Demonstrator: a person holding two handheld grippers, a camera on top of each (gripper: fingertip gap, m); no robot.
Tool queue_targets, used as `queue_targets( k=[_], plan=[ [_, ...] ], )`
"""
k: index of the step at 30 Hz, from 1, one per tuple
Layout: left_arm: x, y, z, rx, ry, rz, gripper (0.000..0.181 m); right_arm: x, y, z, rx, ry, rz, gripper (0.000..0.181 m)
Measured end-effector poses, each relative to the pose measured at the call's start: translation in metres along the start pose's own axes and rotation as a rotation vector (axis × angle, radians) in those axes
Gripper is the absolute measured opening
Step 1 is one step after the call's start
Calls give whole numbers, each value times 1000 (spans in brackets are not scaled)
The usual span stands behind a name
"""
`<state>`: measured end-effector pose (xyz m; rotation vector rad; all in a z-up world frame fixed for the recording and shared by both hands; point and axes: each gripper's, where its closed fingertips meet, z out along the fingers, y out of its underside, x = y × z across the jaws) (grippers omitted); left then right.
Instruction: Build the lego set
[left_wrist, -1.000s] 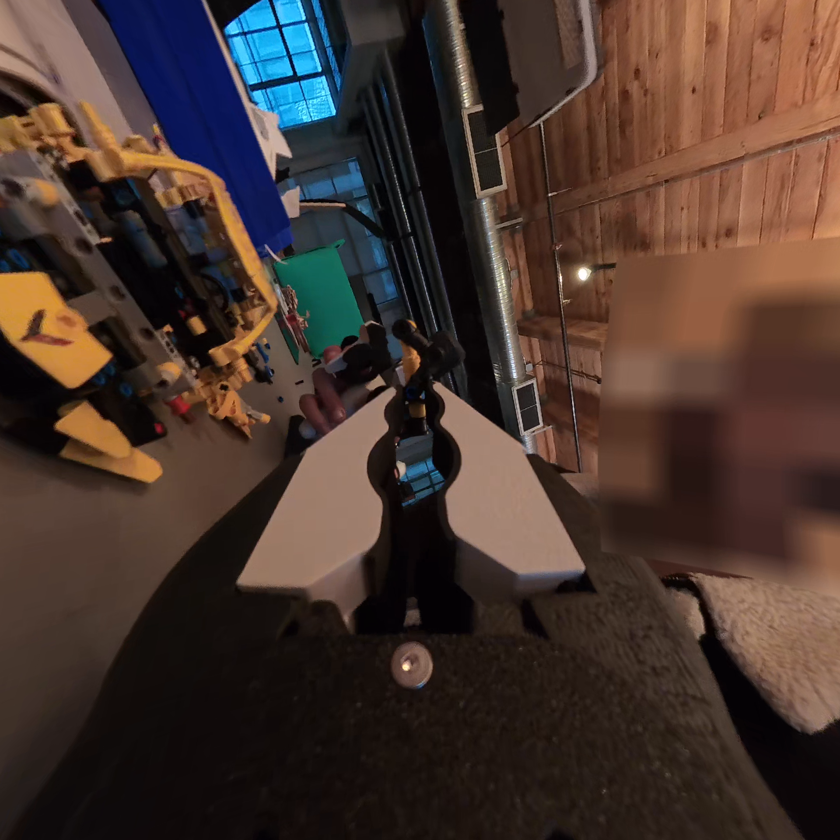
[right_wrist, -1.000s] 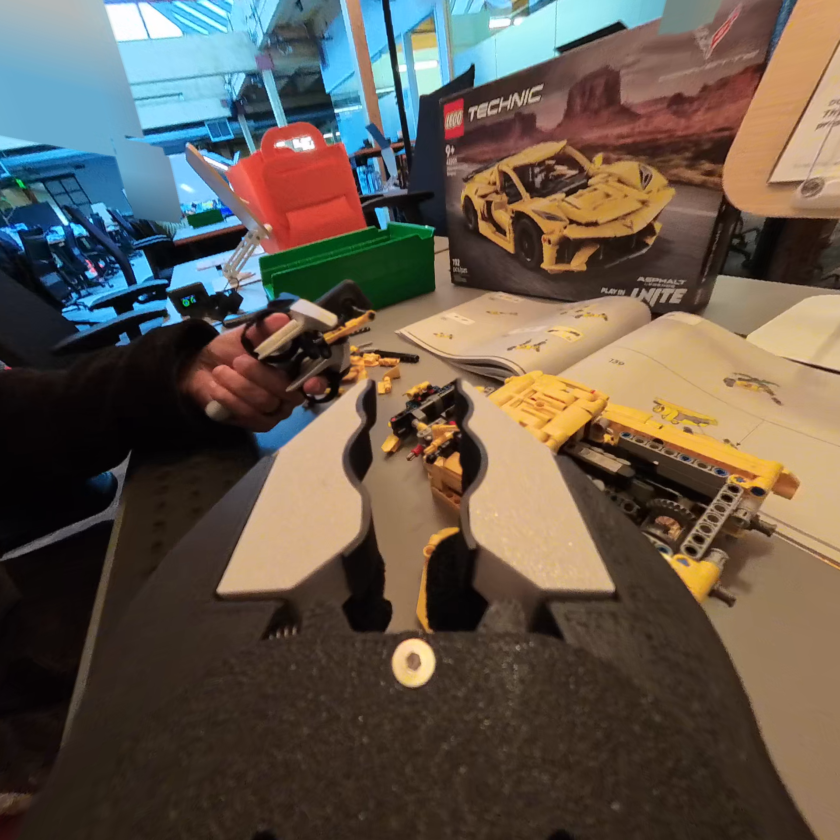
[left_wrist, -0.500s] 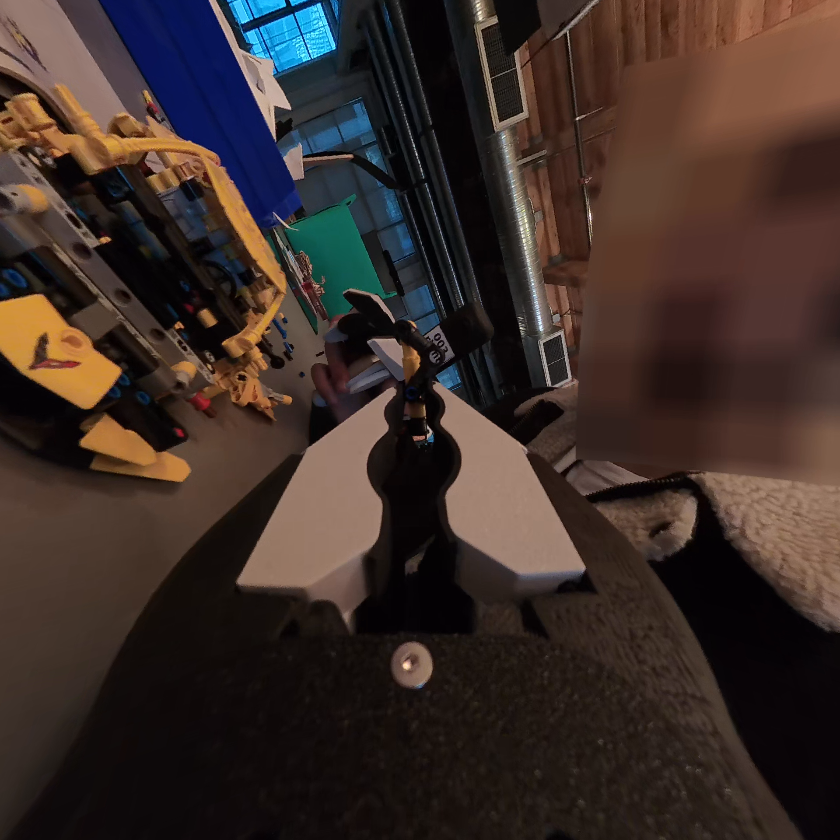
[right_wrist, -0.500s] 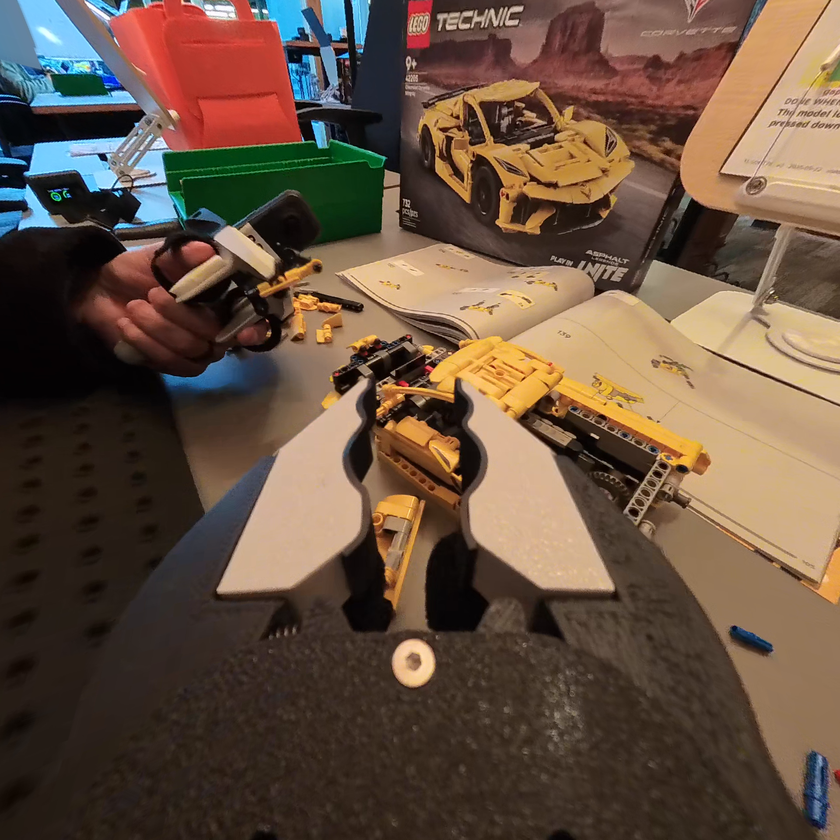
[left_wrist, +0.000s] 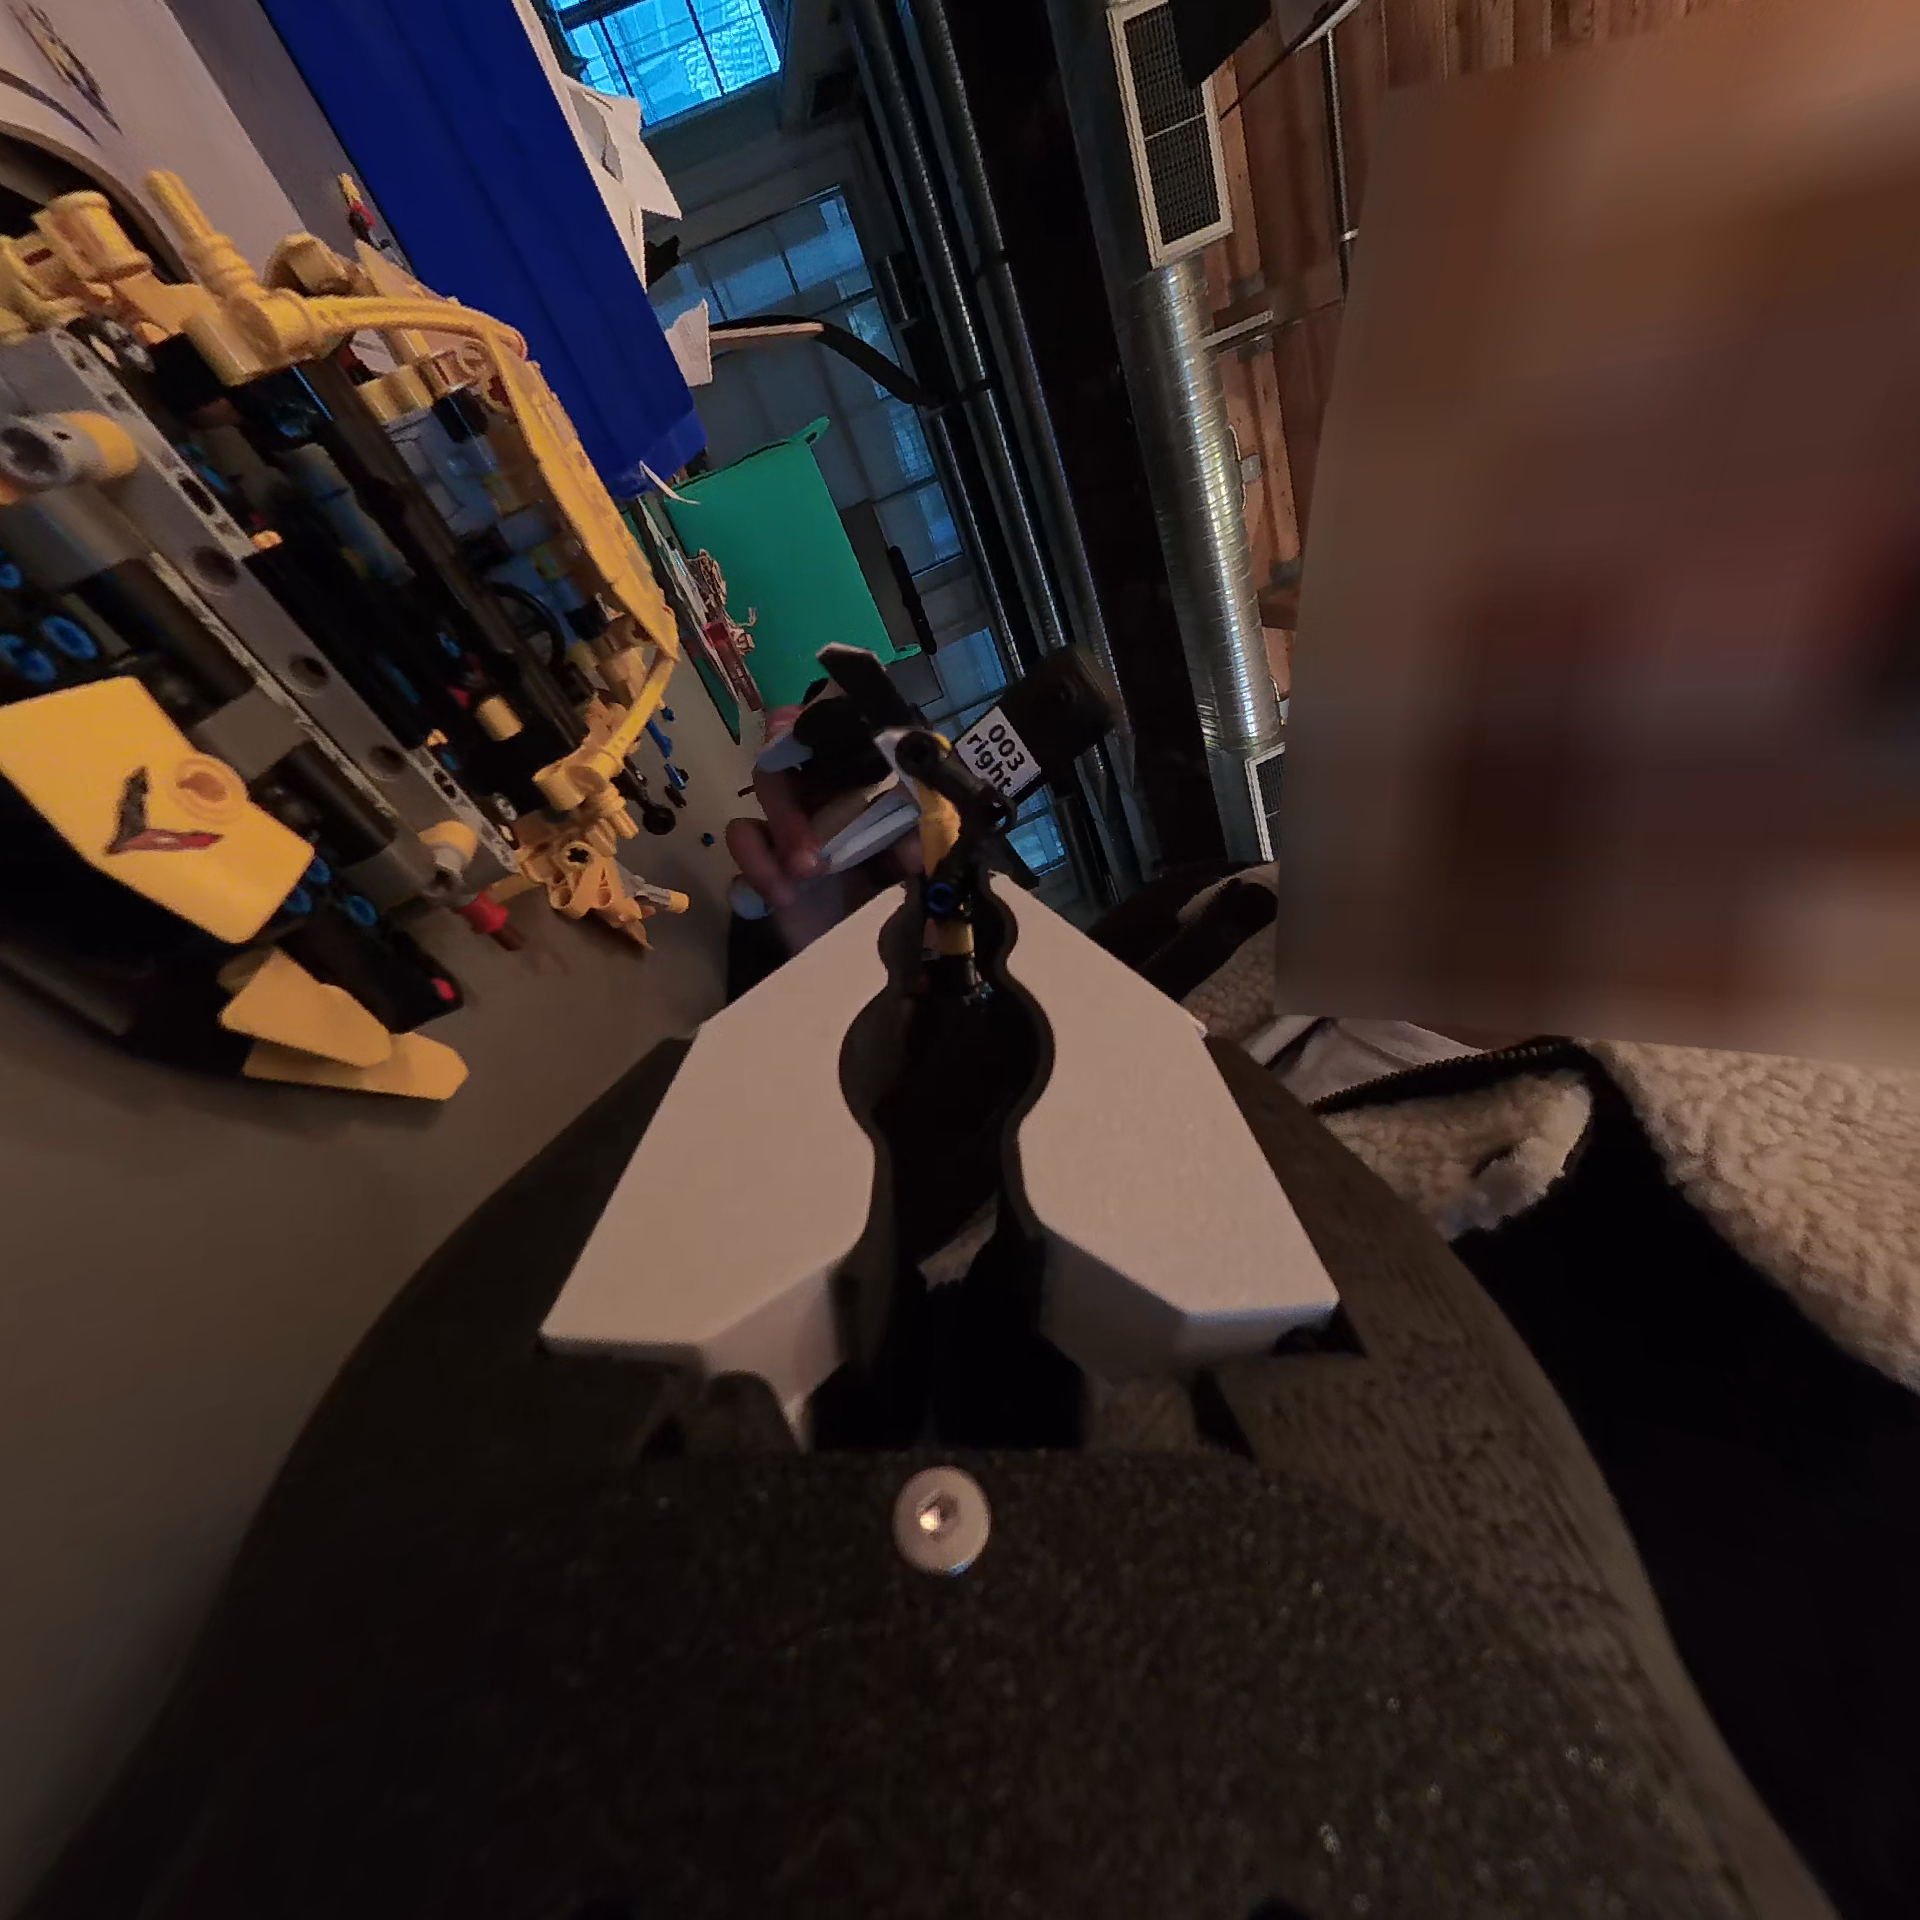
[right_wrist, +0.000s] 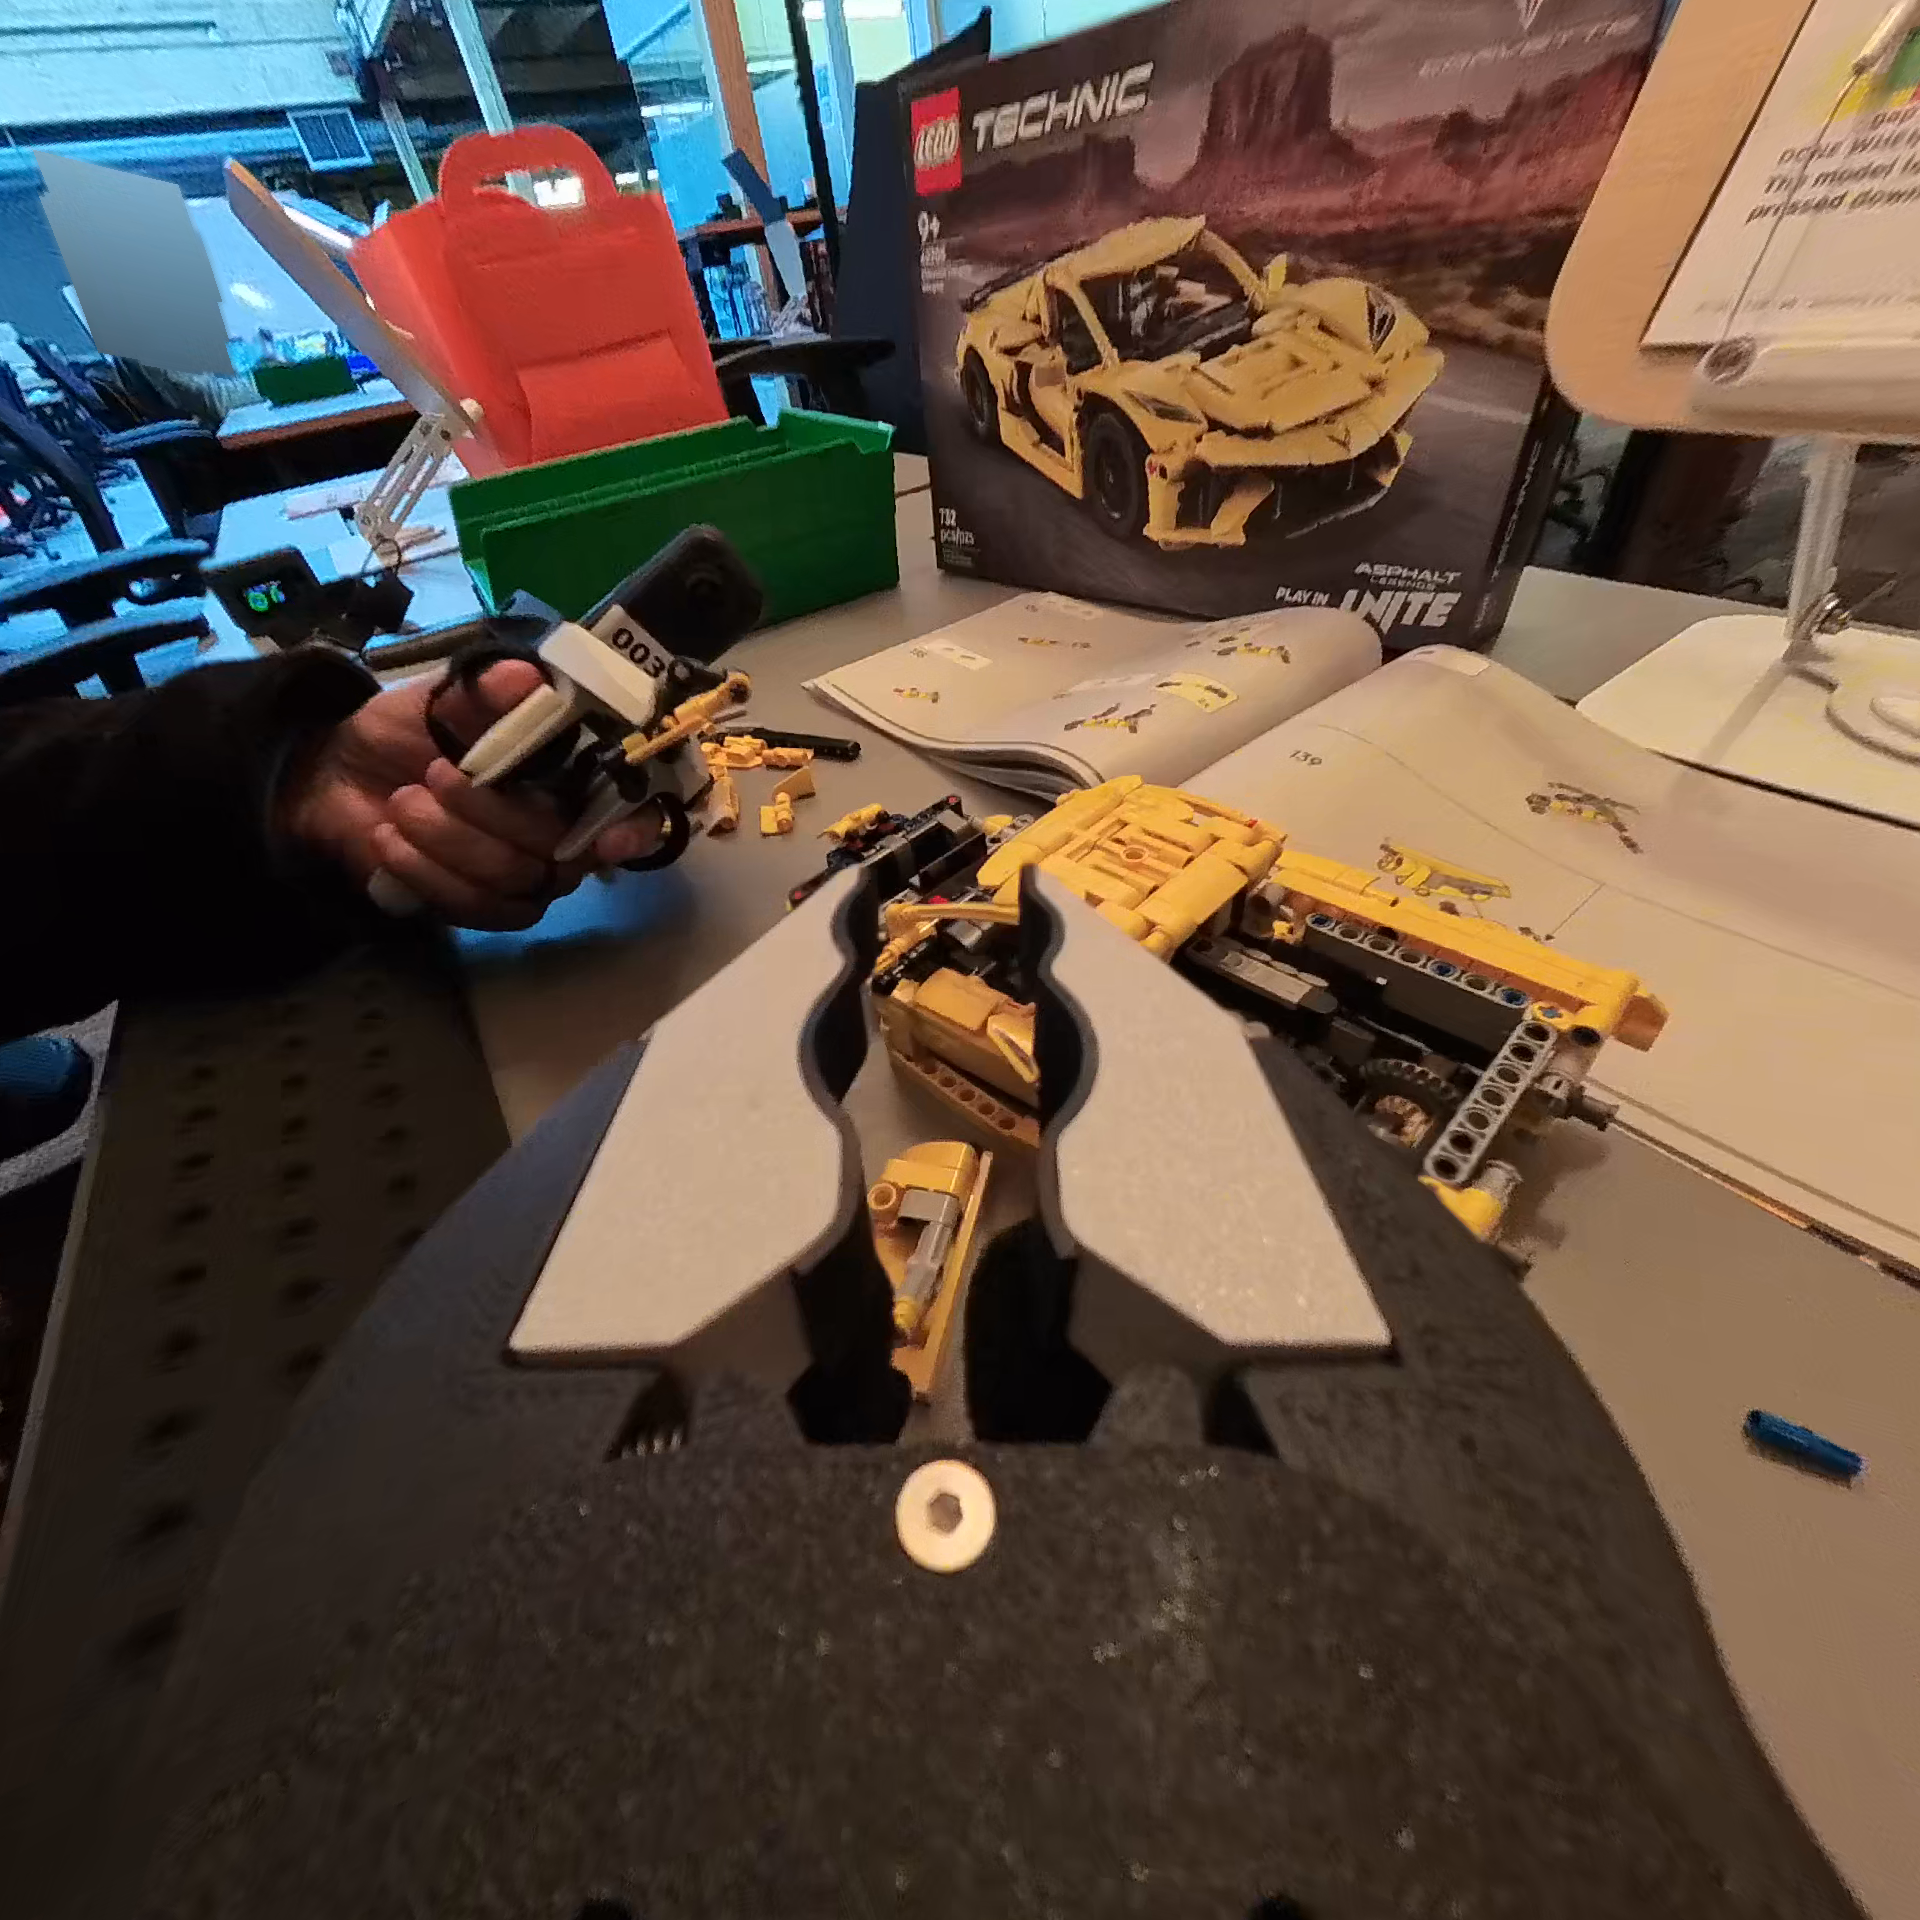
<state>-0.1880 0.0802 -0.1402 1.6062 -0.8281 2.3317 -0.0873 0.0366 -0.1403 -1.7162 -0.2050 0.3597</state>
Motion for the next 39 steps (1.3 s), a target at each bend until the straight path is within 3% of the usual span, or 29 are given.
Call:
queue_targets(
  k=[4, 8, 11, 15, 17, 19, 24, 30, 39],
  plan=[
    [-2, 4, 2, -20, -14, 10, 8, 1, -22, -21, 110, -7, 67, 21],
    [-2, 3, 1, -7, -20, 5, 8, 13, -13, -69, -7, 50, 69, 19],
    [3, 4, 2, -9, -7, 25, 9, 29, 8, -142, -208, 149, 26, 12],
    [7, 1, 2, 9, 9, 41, 8, 81, 63, -285, -688, 471, -46, 13],
    [7, 1, 2, 12, 11, 37, 8, 98, 77, -341, -803, 555, -17, 12],
    [9, 0, 2, 16, 19, 48, 8, 115, 86, -374, -842, 591, 32, 12],
    [20, 0, 3, 19, 72, 75, 8, 145, 115, -401, -994, 527, 55, 19],
    [22, -1, 4, 24, 84, 82, 9, 157, 126, -408, -1091, 455, 40, 18],
    [23, 6, 8, -15, 105, 73, 8, 162, 139, -407, -1098, 423, 76, 19]
  ],
)
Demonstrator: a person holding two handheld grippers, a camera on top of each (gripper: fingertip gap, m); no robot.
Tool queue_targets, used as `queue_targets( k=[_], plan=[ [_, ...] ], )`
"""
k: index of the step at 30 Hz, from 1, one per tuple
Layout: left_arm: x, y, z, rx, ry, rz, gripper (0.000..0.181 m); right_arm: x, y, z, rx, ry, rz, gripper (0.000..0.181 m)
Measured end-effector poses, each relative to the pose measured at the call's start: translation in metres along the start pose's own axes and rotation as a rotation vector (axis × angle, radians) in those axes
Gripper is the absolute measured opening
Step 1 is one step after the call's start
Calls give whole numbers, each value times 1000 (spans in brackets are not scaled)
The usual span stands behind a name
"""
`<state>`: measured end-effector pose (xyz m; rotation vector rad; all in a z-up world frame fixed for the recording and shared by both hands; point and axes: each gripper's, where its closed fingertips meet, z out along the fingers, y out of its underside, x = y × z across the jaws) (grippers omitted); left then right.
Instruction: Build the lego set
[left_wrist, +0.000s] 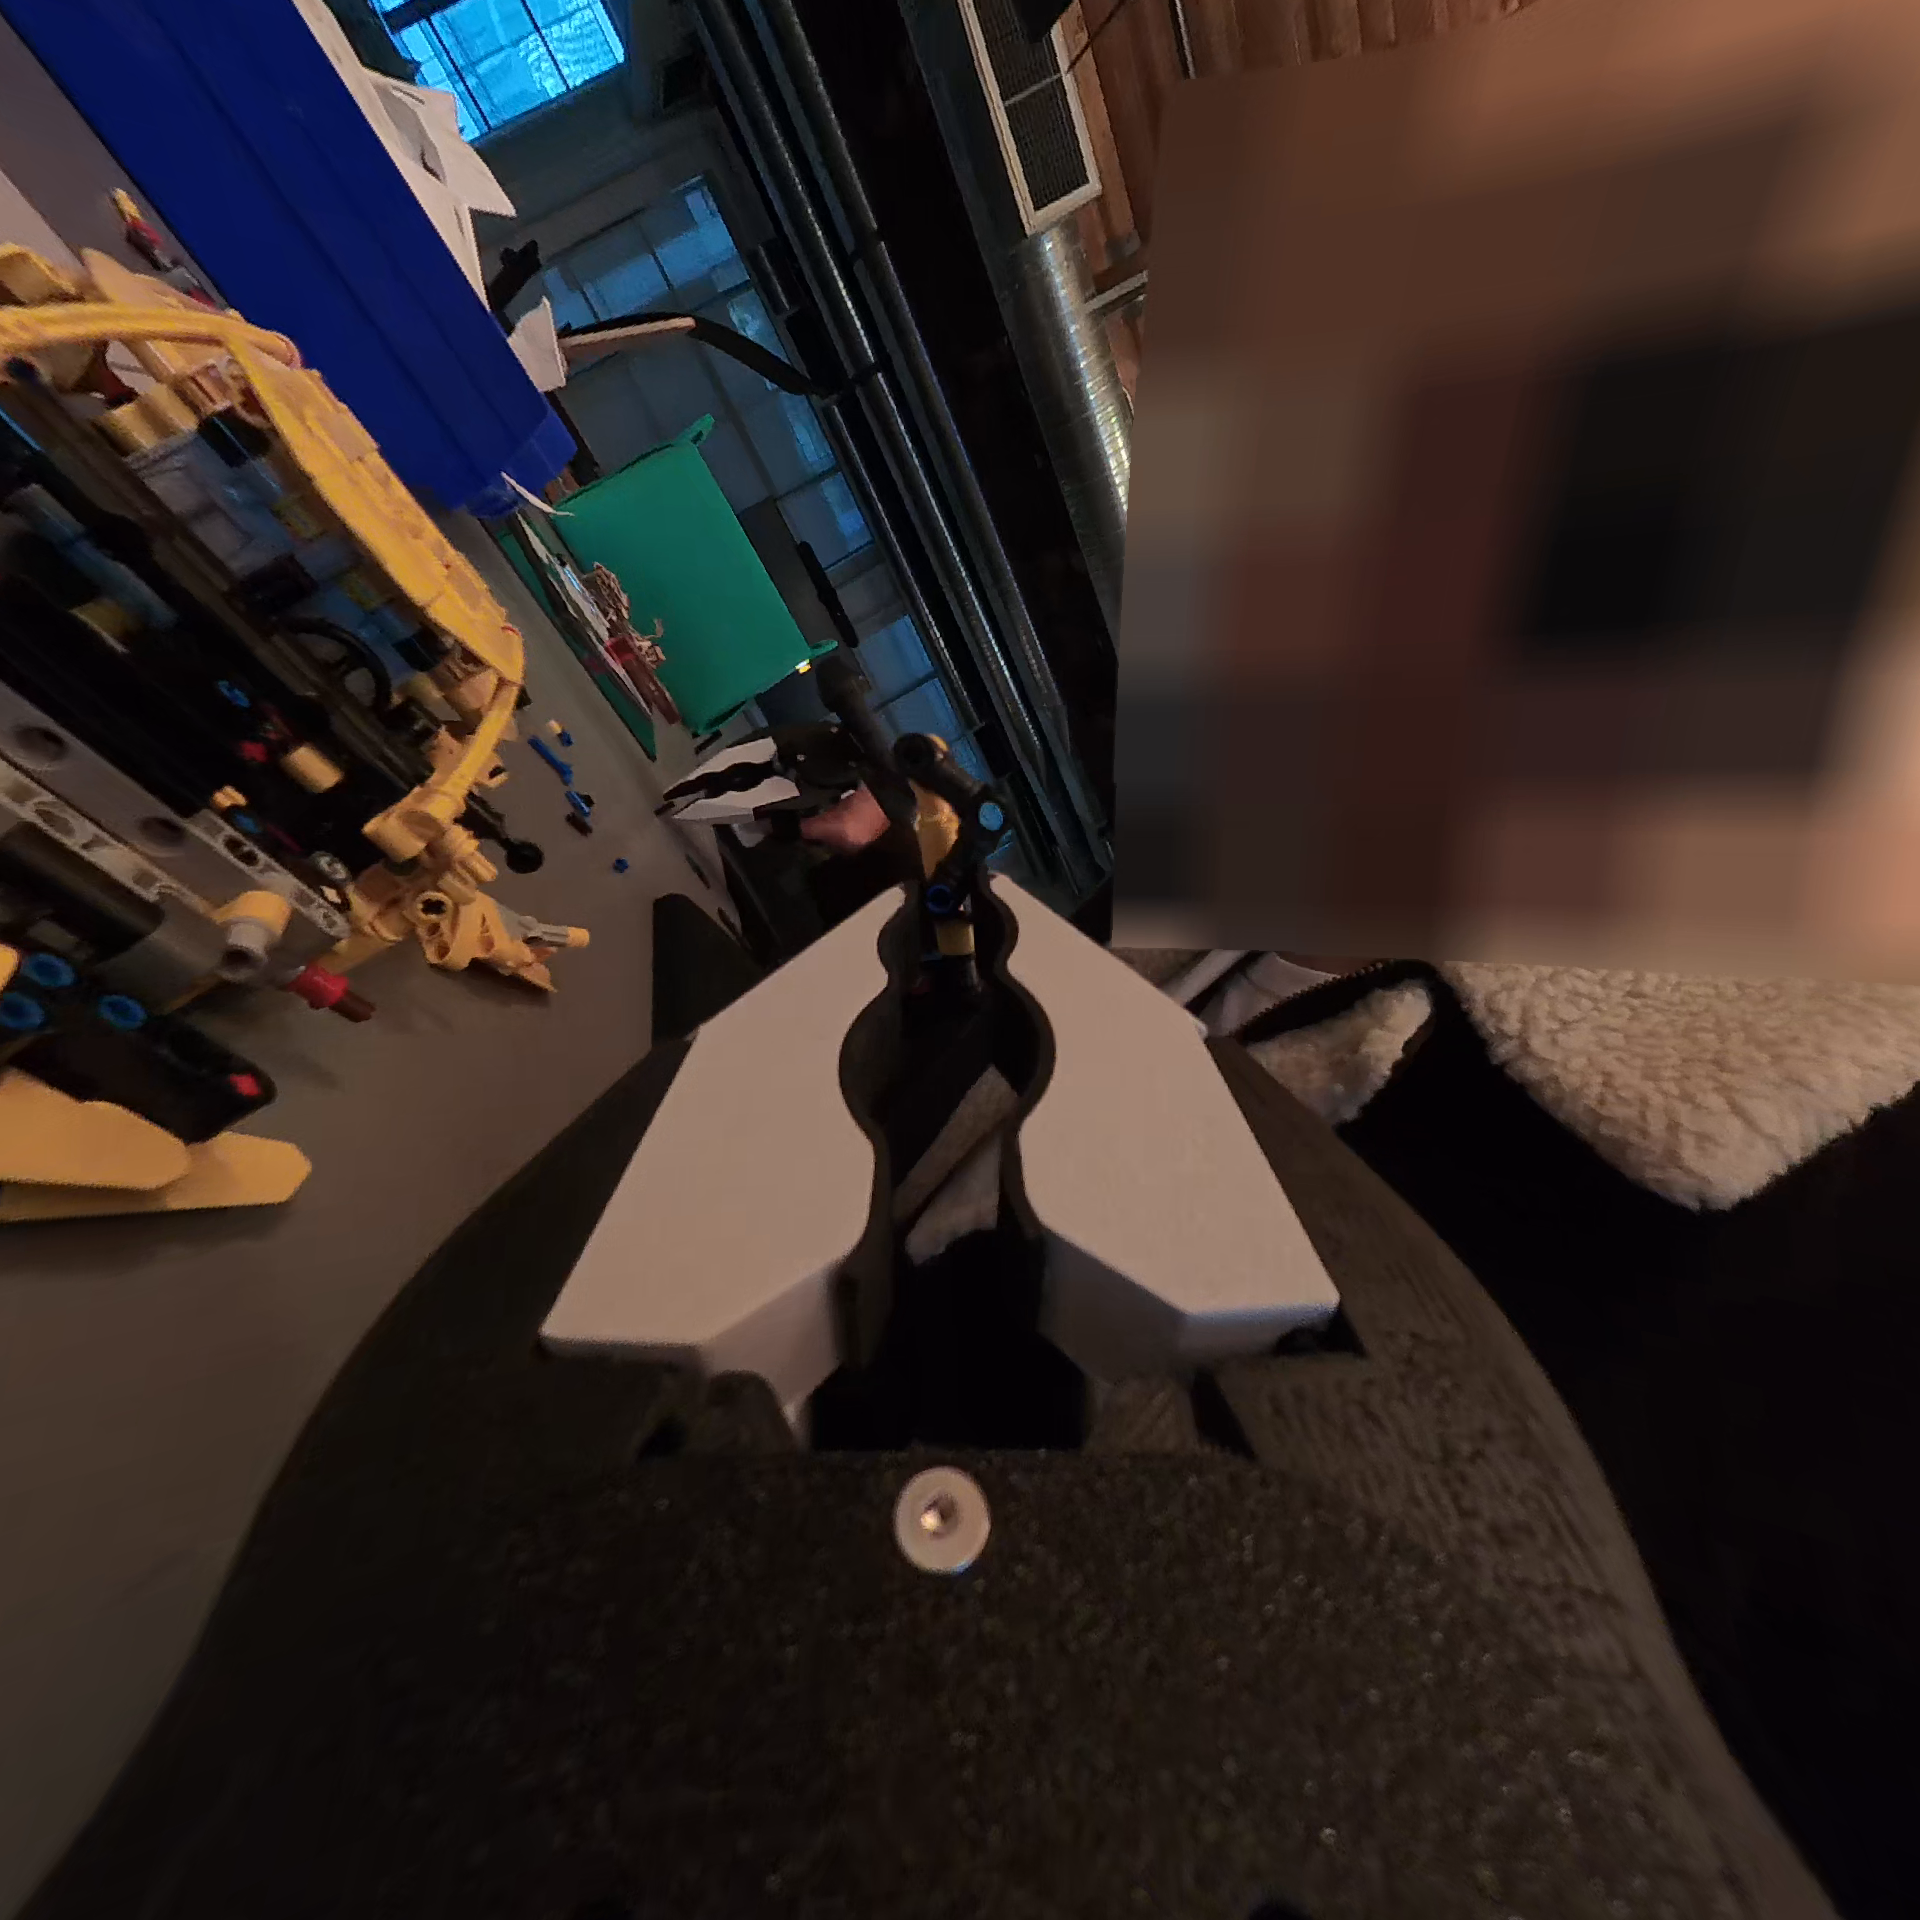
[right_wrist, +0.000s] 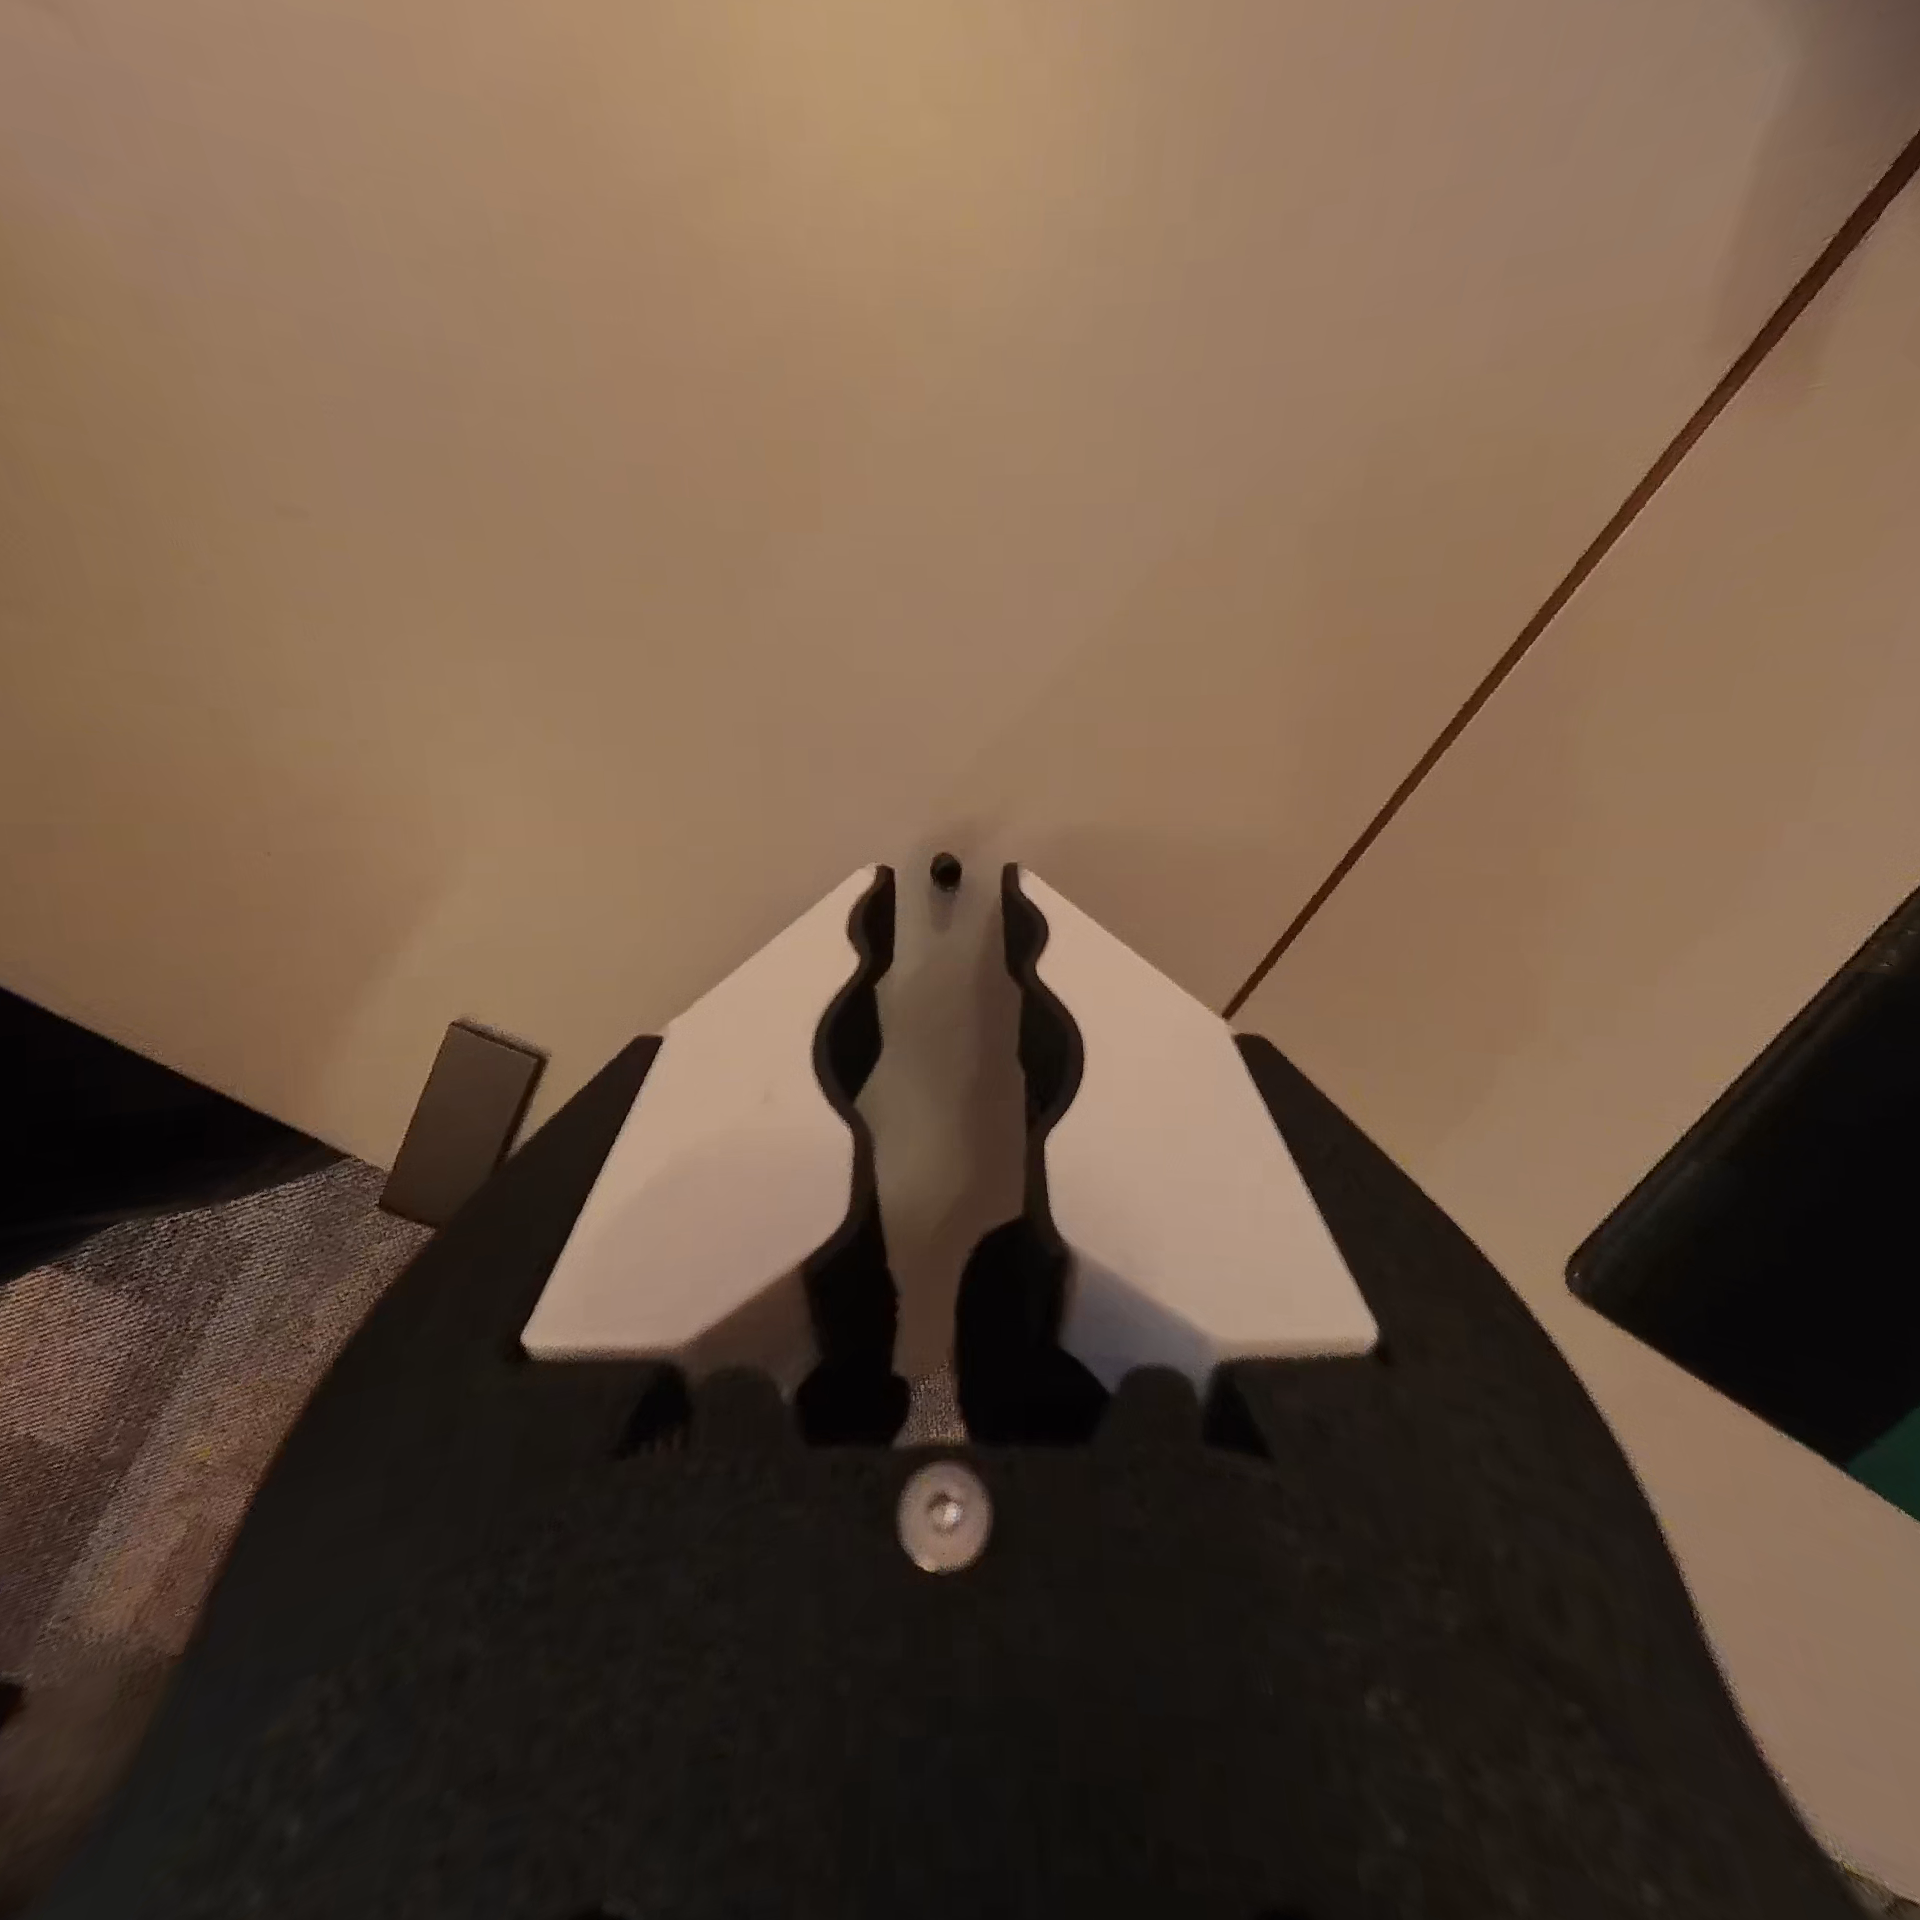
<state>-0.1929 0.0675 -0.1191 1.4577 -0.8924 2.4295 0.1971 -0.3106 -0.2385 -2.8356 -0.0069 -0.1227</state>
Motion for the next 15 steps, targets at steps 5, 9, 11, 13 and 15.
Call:
queue_targets(
  k=[5, 9, 11, 13, 15],
  plan=[
    [-4, 3, 1, -17, -13, -6, 8, 0, -3, 2, -1, -9, -4, 14],
    [-4, 3, 2, -19, -12, -10, 8, 0, 0, 4, -37, -28, -2, 4],
    [-3, 5, 3, -26, -11, -5, 8, -1, -4, 1, -31, -33, 5, 4],
    [-5, 6, 3, -33, -21, -1, 8, -5, -18, -6, 16, -25, -20, 4],
    [-11, 5, 5, -33, -58, 13, 8, -16, -50, -18, 129, -23, -67, 4]
  ],
)
